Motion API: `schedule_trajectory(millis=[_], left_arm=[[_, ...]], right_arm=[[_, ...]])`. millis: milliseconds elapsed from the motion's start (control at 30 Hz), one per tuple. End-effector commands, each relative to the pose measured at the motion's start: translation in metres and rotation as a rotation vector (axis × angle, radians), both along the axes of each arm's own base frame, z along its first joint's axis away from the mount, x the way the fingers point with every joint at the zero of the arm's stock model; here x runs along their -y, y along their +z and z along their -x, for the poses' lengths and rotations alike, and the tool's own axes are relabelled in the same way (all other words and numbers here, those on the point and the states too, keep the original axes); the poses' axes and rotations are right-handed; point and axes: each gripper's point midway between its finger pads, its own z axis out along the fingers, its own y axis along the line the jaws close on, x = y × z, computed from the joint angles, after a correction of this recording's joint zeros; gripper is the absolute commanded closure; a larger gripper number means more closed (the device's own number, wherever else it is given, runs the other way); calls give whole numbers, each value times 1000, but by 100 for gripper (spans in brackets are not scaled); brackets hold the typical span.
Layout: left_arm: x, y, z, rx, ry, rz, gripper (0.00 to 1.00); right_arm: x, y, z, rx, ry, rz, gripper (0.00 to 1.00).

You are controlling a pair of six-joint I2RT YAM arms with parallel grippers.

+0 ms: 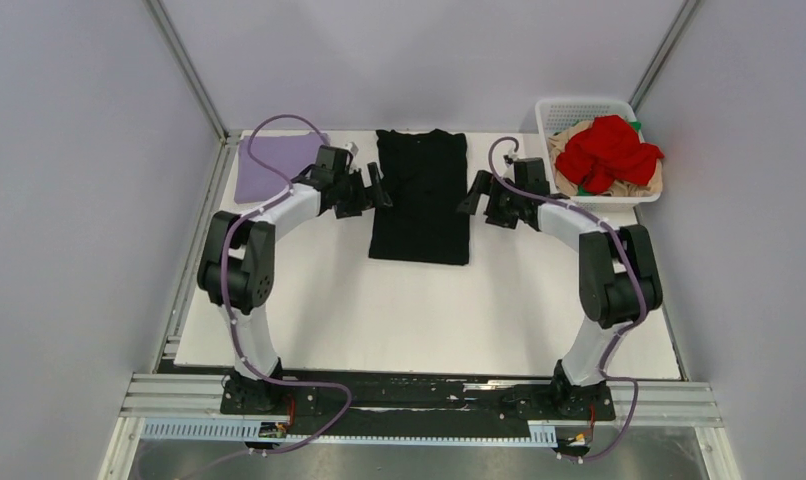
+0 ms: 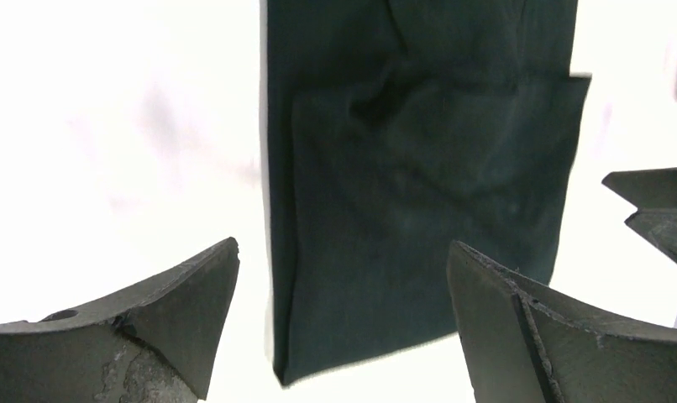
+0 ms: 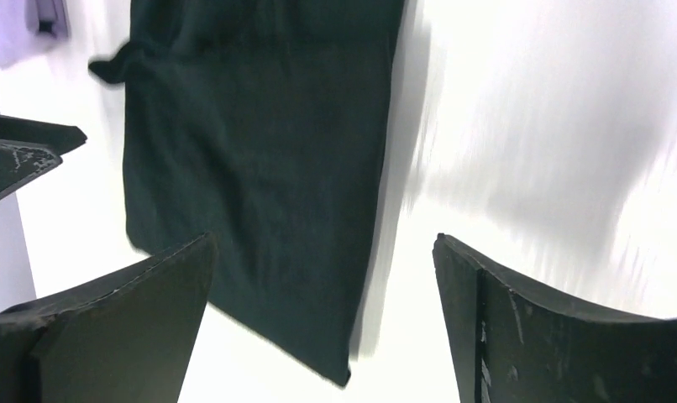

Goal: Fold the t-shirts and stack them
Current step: Fold the folded rectangular tshirt in 1/3 of the way, then grab one side of the 2/3 rectangular tshirt with both arms

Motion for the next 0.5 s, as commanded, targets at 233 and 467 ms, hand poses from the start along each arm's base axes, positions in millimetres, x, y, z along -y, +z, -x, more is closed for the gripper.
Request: schedule_trajectory(millis=[233, 467], left_arm=[[-22, -12, 108, -97, -24, 11, 0], [-10, -44, 112, -170, -26, 3, 15]], right_arm=[[-15, -5, 103, -113, 51, -74, 5], [-23, -27, 98, -176, 1, -84, 40]])
